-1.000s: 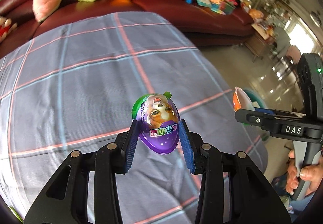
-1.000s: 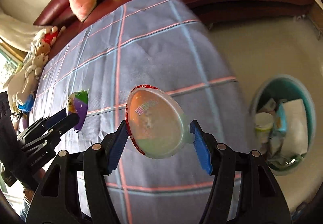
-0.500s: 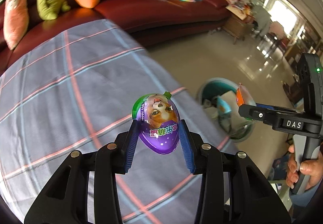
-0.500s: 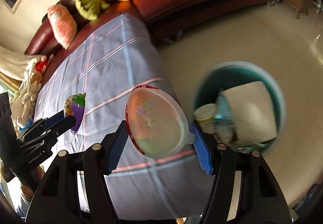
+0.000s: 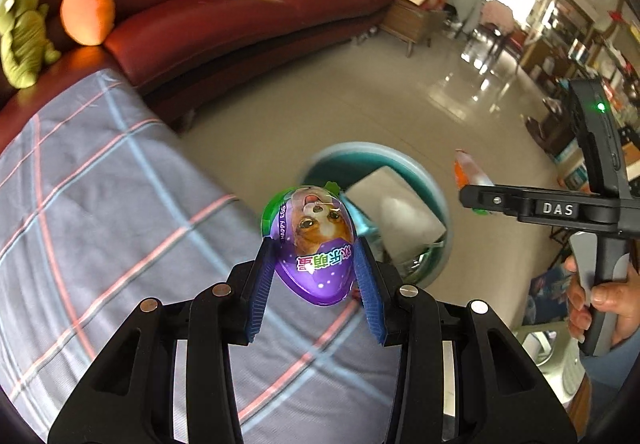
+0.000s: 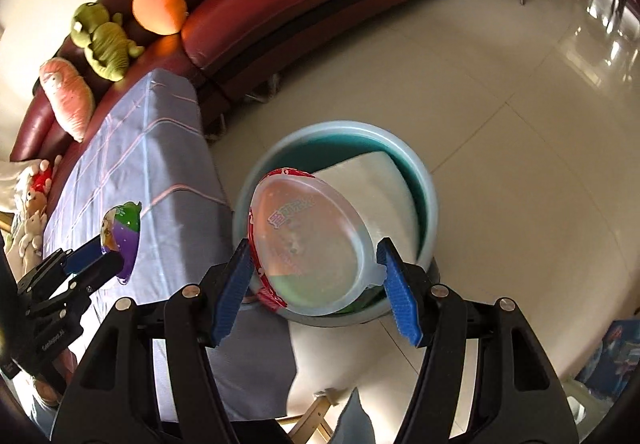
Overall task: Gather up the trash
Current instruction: 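Carry the purple egg and white cup over the teal bin, then open the right tool to drop the cup while the left drops the egg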
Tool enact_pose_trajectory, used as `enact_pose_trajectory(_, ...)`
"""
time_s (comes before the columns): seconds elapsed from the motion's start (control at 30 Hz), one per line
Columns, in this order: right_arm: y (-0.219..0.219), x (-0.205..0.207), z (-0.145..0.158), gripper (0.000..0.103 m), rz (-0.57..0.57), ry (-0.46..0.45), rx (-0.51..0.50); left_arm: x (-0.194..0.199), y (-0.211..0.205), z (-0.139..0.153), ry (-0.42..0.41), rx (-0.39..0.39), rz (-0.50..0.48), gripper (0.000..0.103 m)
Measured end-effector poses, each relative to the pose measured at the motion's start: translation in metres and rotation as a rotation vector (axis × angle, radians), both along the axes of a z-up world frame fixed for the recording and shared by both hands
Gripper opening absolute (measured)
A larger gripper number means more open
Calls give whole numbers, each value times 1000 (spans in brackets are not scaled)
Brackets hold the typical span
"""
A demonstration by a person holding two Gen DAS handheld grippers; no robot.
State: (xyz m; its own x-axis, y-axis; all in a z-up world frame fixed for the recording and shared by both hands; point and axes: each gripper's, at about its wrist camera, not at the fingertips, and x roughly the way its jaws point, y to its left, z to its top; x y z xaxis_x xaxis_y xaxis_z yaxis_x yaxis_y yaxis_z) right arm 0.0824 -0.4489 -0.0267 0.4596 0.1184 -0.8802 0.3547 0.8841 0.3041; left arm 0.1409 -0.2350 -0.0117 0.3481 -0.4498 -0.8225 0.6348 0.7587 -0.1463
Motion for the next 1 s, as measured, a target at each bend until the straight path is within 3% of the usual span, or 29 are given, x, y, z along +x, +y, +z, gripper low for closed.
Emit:
enact_pose_trajectory(0.27, -2, 15, -30, 61, 5, 61, 41, 7, -25, -20, 36, 20, -34, 41)
enact_pose_trajectory(0.33, -2, 21, -36, 64, 7, 73, 65, 11, -26, -24, 45, 23, -28, 41)
enact_pose_trajectory(0.37, -3, 23, -40, 71, 6, 81, 90, 12, -26, -25, 47, 24, -26, 41)
enact_pose_trajectory(0.5, -2, 26, -45, 73, 4, 90, 90, 15, -31, -29, 58, 30, -23, 41)
enact_pose_trajectory(1.0, -21, 10, -28, 83, -39, 125, 9, 7, -57, -39, 76, 29, -90, 41)
